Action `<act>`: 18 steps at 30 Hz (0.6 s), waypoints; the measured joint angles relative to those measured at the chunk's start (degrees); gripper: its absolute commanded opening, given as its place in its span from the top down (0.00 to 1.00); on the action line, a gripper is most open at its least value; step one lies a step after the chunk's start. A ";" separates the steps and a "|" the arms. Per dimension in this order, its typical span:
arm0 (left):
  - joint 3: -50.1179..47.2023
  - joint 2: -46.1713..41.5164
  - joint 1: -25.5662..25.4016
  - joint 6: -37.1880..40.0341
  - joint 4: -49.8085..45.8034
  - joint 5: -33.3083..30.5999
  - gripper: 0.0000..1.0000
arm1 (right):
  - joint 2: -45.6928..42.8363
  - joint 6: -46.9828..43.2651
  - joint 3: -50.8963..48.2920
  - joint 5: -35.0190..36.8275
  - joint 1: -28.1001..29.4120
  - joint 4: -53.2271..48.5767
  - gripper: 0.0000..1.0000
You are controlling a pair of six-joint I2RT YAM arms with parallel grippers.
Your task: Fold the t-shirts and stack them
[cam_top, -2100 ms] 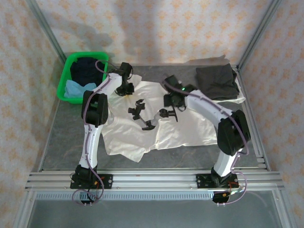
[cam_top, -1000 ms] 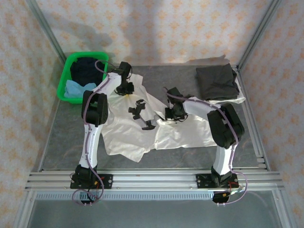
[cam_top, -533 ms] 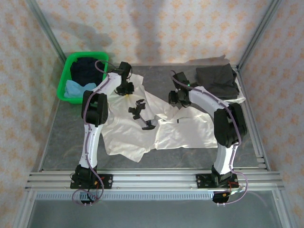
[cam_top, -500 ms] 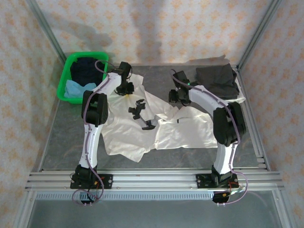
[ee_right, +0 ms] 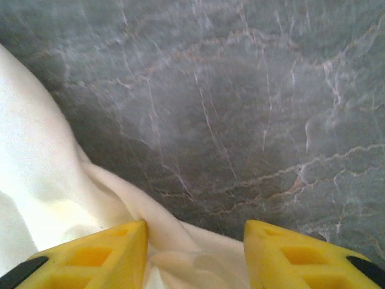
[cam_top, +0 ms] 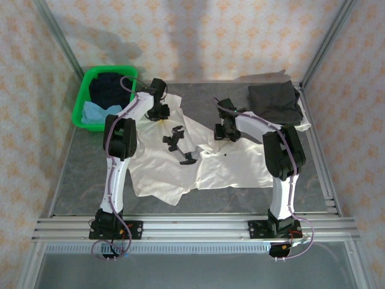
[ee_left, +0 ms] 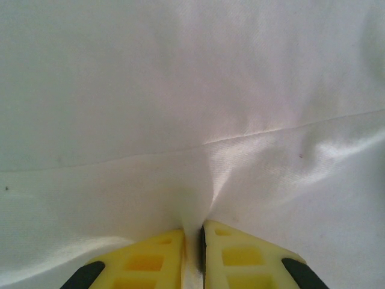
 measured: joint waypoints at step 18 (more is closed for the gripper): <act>1.68 0.94 0.00 0.00 -0.50 0.20 0.90 | -6.80 -0.52 2.40 10.73 1.57 -3.61 0.92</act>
